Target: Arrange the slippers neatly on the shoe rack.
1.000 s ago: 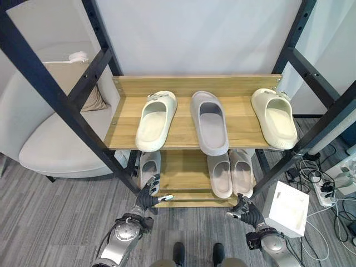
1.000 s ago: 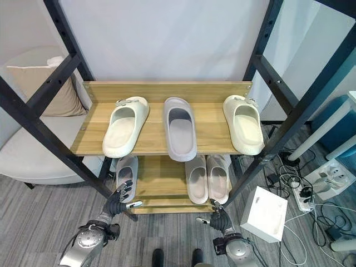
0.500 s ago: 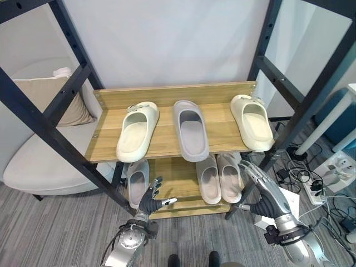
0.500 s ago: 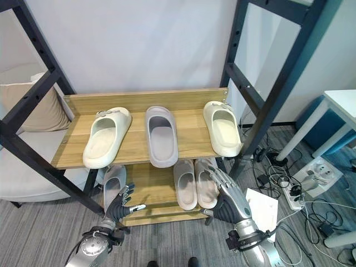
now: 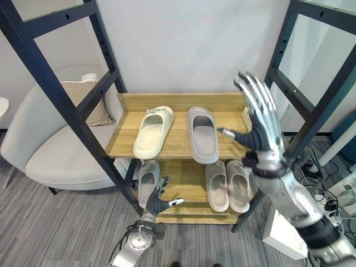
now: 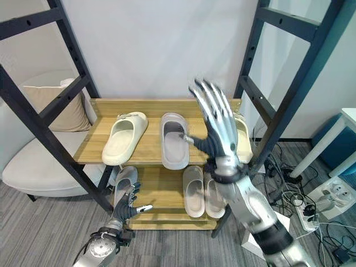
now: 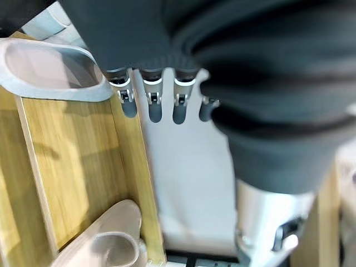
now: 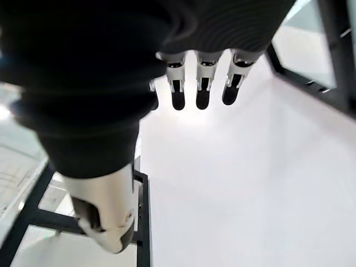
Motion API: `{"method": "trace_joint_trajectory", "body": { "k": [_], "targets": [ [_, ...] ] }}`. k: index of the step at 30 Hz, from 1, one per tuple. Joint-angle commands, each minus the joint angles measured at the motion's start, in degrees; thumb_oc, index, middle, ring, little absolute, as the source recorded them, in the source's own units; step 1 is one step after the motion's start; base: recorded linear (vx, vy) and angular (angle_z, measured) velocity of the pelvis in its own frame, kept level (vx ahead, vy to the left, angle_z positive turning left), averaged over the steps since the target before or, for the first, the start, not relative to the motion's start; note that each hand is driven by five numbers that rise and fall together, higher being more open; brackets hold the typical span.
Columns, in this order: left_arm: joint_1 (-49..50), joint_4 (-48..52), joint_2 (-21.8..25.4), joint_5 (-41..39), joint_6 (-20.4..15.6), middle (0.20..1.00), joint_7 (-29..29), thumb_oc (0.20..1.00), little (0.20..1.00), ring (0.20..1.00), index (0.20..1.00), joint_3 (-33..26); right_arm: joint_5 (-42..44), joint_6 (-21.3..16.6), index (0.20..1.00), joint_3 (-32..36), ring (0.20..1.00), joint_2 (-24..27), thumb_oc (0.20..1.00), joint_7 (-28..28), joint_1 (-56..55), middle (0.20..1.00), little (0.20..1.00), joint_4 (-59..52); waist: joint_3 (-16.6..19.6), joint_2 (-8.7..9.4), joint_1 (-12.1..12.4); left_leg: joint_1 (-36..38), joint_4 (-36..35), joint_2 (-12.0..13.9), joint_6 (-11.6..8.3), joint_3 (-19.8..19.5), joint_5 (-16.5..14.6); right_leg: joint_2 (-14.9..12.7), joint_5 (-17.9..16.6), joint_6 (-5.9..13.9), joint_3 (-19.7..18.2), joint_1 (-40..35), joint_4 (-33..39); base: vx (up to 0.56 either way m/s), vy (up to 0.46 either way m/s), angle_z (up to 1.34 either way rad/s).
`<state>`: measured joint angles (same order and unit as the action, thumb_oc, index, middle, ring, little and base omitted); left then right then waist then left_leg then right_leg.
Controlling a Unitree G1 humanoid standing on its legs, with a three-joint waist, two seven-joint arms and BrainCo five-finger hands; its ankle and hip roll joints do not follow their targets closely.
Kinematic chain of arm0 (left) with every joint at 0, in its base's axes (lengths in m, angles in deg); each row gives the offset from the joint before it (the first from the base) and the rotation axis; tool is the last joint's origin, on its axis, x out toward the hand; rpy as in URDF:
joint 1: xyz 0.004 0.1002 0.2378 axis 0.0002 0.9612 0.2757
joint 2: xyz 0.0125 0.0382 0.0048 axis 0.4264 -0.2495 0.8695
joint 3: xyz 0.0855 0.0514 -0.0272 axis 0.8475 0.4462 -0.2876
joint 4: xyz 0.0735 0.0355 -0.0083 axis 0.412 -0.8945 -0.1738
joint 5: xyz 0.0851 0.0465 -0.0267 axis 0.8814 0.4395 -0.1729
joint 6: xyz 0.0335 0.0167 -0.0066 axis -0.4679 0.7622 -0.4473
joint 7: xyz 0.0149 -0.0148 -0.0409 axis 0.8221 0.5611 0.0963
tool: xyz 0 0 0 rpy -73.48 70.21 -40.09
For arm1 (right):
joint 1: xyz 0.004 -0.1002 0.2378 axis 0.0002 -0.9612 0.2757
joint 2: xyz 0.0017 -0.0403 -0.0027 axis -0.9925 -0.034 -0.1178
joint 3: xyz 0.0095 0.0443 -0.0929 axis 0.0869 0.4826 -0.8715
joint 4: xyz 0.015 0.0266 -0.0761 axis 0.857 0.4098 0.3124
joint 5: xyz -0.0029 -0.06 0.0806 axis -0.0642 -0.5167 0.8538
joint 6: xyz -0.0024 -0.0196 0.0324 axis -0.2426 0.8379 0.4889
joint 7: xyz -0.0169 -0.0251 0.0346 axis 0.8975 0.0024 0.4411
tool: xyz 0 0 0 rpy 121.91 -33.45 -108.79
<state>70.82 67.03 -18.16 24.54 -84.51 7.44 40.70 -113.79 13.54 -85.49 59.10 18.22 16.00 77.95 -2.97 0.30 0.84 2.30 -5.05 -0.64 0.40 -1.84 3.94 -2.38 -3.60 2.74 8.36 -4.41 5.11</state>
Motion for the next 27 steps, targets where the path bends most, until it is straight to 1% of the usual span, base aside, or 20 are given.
{"method": "trace_joint_trajectory", "body": {
  "k": [1,3,10,16,17,18,19,20,22,24,25,26,27],
  "targets": [
    [-4.63,-0.16,1.0,-1.67,-3.36,1.0,-0.98,1.0,1.0,1.0,1.0,-1.57,1.22,1.6,1.0,1.54,1.0,-0.07,1.0,0.89,5.09,1.0,1.0,1.77,-2.25,1.35,1.54,4.35,0.05,-1.32,1.63,-0.04,-10.31,0.48,10.23,1.15,0.16,-4.49,-0.58,0.01,0.03,0.17],
    [-4.43,-0.93,1.29,-2.07,-3.45,1.0,-1.98,1.0,1.0,1.0,1.0,-2.57,2.5,2.88,1.0,2.17,1.0,-0.15,1.0,0.27,7.88,1.0,1.0,7.19,-2.28,1.92,3.44,4.12,0.05,-1.54,1.69,-1.08,-10.3,0.32,10.24,1.28,0.95,-4.48,-0.76,0.04,0.044,0.19],
    [-2.96,-1.06,1.65,-1.86,-3.23,1.0,-2.87,1.0,1.0,1.0,1.0,-4.3,5.22,2.79,1.0,3.79,1.0,-1.44,1.0,-1.46,4.1,1.0,1.0,11.24,-2.72,2.56,4.82,4.11,0.05,-1.96,1.89,-2.31,-10.62,0.13,10.55,1.49,2.05,-4.96,-0.52,0.05,0.026,0.07],
    [-1.32,-0.21,2.16,-1.98,-3.04,1.0,-3.23,1.0,1.0,1.0,1.0,-5.19,8.65,3.3,1.0,4.01,1.0,-2.69,1.0,-2.37,1.45,1.0,1.0,18.23,-3.03,2.75,5.82,4.39,0.05,-2.04,1.8,-2.66,-11.2,0.06,10.93,1.6,2.47,-5.52,-0.11,0.05,0.015,0.05],
    [-1.16,-0.17,2.31,-1.89,-3.04,1.0,-3.3,1.0,1.0,1.0,1.0,-5.19,9.19,3.42,1.0,3.77,1.0,-2.87,1.0,-2.16,1.83,1.0,1.0,20.42,-3.1,2.74,6.02,4.41,0.05,-2.06,1.78,-2.65,-11.22,0.02,10.98,1.6,2.63,-5.54,-0.11,0.0,0.0,0.0],
    [-0.98,0.08,2.77,-1.98,-3.11,1.0,-3.54,1.0,1.0,1.0,1.0,-5.01,10.7,4.2,1.0,3.26,1.0,-2.87,1.0,-2.19,3.76,1.0,1.0,24.94,-3.16,2.72,6.55,4.34,0.05,-2.07,1.7,-2.7,-11.2,0.01,11.03,1.59,2.72,-5.44,-0.11,0.0,0.0,0.0],
    [-1.0,0.1,2.78,-1.99,-3.09,1.0,-3.54,1.0,1.0,1.0,1.0,-5.05,10.75,4.15,1.0,3.19,1.0,-2.89,1.0,-2.13,3.91,1.0,1.0,25.1,-3.19,2.73,6.54,4.33,0.05,-2.07,1.7,-2.68,-11.2,0.01,11.02,1.59,2.7,-5.43,-0.11,0.0,0.0,0.0],
    [-1.1,0.03,2.91,-2.14,-3.16,1.0,-3.7,1.0,1.0,1.0,1.0,-4.86,11.85,4.32,1.0,2.88,1.0,-3.15,1.0,-2.05,5.12,1.0,1.0,27.53,-3.3,2.66,6.8,4.29,0.05,-2.08,1.66,-2.71,-11.14,0.0,11.02,1.58,2.76,-5.4,-0.11,0.0,0.0,0.0],
    [-1.81,-0.21,3.5,-3.57,-3.24,1.0,-3.68,1.0,1.0,1.0,1.0,-4.55,17.0,5.04,1.0,1.09,1.0,-3.57,1.0,-2.61,10.38,1.0,1.0,36.94,-3.53,2.72,7.75,4.06,0.05,-2.11,1.5,-2.85,-11.0,-0.01,11.05,1.53,2.86,-5.18,-0.11,0.01,0.003,-0.02],
    [-1.86,-0.23,3.49,-3.59,-3.24,1.0,-3.69,1.0,1.0,1.0,1.0,-4.61,17.06,4.96,1.0,1.0,1.0,-3.58,1.0,-2.55,10.57,1.0,1.0,37.12,-3.59,2.71,7.72,4.06,0.05,-2.11,1.49,-2.84,-11.0,-0.01,11.05,1.53,2.85,-5.18,-0.11,0.0,0.0,-0.02],
    [-2.06,-0.56,3.44,-4.93,-3.1,1.0,-3.62,1.0,1.0,1.0,1.0,-4.13,21.64,5.1,0.228,-0.25,0.228,-3.85,0.228,-4.11,13.95,0.228,0.228,42.01,-3.72,2.78,8.19,3.92,0.05,-2.12,1.39,-2.85,-10.89,-0.04,10.99,1.52,2.95,-5.02,-0.11,0.0,0.002,0.05],
    [-2.08,-0.56,3.43,-4.93,-3.1,1.0,-3.62,1.0,1.0,1.0,1.0,-4.15,21.68,5.06,0.2,-0.29,0.2,-3.85,0.2,-4.09,14.04,0.2,0.2,42.11,-3.74,2.77,8.18,3.92,0.05,-2.12,1.39,-2.84,-10.89,-0.04,10.98,1.52,2.94,-5.01,-0.11,0.0,0.0,0.0],
    [-2.02,-0.63,3.37,-5.42,-2.99,1.0,-3.63,1.0,1.0,1.0,1.0,-3.96,23.24,5.05,0.2,-0.48,0.2,-4.01,0.2,-4.58,14.66,0.2,0.2,43.37,-3.74,2.72,8.29,3.9,0.05,-2.12,1.36,-2.82,-10.85,-0.06,11.02,1.49,2.96,-4.99,-0.11,0.0,0.0,0.0]
  ]
}}
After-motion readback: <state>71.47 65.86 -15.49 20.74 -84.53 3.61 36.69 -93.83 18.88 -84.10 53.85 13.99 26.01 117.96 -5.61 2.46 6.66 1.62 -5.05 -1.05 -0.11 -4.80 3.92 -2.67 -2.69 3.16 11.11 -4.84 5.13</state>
